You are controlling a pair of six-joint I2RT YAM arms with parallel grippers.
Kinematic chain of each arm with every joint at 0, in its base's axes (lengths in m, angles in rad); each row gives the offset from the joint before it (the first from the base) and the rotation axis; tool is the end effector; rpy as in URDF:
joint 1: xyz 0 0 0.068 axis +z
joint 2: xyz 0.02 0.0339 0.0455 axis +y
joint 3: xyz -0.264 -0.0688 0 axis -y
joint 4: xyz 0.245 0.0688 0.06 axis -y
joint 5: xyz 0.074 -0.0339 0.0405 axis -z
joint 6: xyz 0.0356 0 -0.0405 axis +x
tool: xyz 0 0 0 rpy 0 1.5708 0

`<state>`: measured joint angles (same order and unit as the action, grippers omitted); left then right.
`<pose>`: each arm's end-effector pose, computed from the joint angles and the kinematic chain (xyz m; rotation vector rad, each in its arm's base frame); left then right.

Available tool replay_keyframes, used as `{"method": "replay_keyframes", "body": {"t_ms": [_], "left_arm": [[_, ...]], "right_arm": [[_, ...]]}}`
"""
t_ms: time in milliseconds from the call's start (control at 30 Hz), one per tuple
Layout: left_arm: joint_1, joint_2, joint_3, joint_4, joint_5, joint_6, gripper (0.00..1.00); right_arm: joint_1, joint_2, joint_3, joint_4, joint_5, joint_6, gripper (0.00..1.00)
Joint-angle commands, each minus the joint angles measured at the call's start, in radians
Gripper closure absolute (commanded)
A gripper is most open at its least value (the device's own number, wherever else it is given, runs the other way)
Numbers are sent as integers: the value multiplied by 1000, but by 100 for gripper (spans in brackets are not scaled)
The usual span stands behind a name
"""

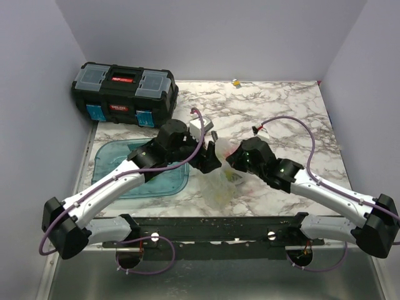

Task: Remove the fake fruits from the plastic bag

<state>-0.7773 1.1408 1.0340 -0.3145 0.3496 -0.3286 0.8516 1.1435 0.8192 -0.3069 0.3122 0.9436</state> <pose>0.1754 -0.1896 0.3431 0.7053 2.0050 -1.0357 0.1723 0.1802 0.2689 0.2820 2.2310 0.6698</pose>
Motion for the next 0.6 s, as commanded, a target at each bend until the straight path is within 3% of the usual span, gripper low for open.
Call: {"method": "replay_keyframes", "body": {"t_ms": [0, 200, 567], "left_arm": [[-50, 89, -18, -66, -32, 35, 27], [-79, 177, 48, -135, -95, 66, 42], [-82, 261, 101, -198, -155, 94, 53]], "right_arm": [[5, -41, -16, 55, 1, 20, 94], [4, -24, -18, 54, -16, 27, 94], [5, -34, -33, 71, -52, 43, 94]]}}
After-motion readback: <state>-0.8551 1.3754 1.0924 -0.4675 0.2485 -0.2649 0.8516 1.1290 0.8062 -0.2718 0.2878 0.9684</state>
